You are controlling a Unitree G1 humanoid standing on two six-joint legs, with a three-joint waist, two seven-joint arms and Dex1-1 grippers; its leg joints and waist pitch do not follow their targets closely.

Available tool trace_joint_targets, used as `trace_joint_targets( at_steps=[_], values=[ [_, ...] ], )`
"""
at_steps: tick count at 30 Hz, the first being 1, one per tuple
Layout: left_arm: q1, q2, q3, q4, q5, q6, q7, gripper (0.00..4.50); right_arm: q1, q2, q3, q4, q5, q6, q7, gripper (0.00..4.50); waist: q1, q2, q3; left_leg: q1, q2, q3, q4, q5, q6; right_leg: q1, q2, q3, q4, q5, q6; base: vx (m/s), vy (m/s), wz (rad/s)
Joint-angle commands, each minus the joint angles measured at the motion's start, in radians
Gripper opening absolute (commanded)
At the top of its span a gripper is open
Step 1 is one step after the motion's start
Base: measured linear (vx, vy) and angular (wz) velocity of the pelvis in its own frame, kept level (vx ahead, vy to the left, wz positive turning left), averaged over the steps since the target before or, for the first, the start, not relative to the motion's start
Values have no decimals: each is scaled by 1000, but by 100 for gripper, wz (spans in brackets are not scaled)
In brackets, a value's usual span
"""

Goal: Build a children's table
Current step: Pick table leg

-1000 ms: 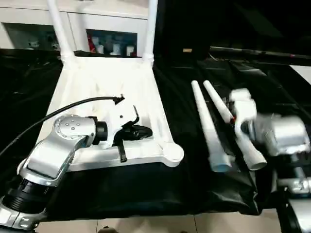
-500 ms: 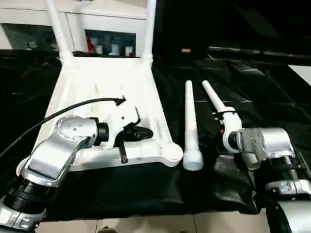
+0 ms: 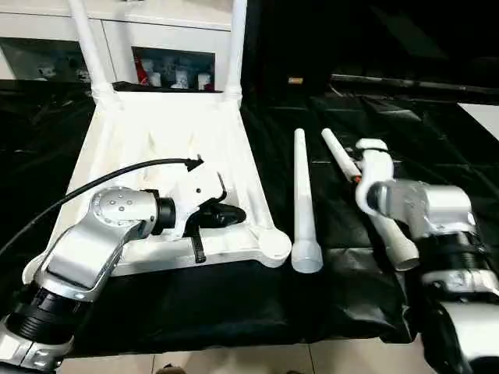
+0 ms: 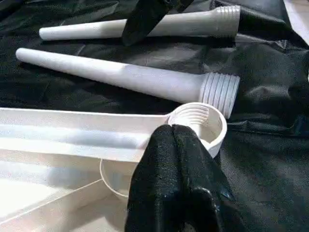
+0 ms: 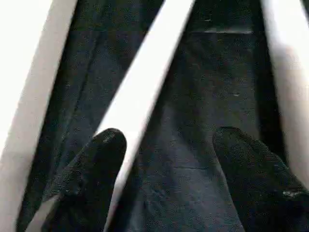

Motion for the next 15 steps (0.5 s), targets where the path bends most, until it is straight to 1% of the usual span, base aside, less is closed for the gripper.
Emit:
trace_joint_targets(
  at_steps=[1, 2, 3, 4, 5, 9, 12, 14, 15],
  values=[
    [-7, 9, -17, -15, 12, -9, 5, 0, -10, 9, 10, 11, 19, 19, 23, 380, 2, 7, -74, -2, -8, 12, -62, -164, -44, 58, -42, 41, -70, -250, -117, 0, 0, 0],
    [-7, 9, -17, -15, 12, -9, 5, 0, -10, 10, 10, 11, 20, 19, 25, 380, 1, 6, -73, -2, -8, 12, -62, -167, -44, 57, -41, 41, -71, -252, -117, 0, 0, 0],
    [-8, 10, -17, -14, 13, -10, 4, 0, -10, 14, 14, 9, 23, 22, 32, 394, 1, 6, -73, -2, -7, 12, -62, -170, -44, 57, -42, 41, -71, -257, -117, 0, 0, 0],
    [-8, 10, -17, -13, 13, -11, 4, 0, -9, 20, 19, 7, 28, 25, 40, 394, 2, 8, -73, -1, -7, 11, -63, -170, -45, 57, -43, 41, -70, -256, -118, 0, 0, 0],
    [-10, 11, -18, -11, 14, -13, 3, 0, -11, 29, 25, 8, 32, 38, 45, 404, 1, 11, -72, -1, -7, 11, -64, -176, -47, 57, -42, 41, -72, -257, -120, 0, 0, 0],
    [-11, 13, -20, -8, 18, -15, 2, 0, -25, 49, 30, 54, 21, 63, 17, 404, 1, 11, -73, 1, -7, 11, -64, -183, -57, 56, -43, 41, -71, -259, -127, 0, 0, 0],
    [-11, 14, -22, -6, 19, -17, 1, 0, -26, 58, 71, 97, -4, 64, 18, 404, 1, 10, -74, 1, -6, 10, -64, -181, -60, 57, -44, 41, -70, -258, -127, 0, 0, 0],
    [-11, 14, -23, -5, 20, -18, 2, 0, -27, 66, 71, 117, -10, 67, 3, 404, 0, 10, -74, -1, -7, 10, -64, -173, -61, 58, -44, 42, -69, -248, -129, 0, 0, 0],
    [-10, 14, -24, -5, 21, -18, 2, 0, -27, 78, 83, 150, -16, 72, 1, 404, 0, 10, -75, -1, -7, 11, -63, -164, -61, 59, -44, 42, -67, -235, -130, 0, 0, 0]
  ],
)
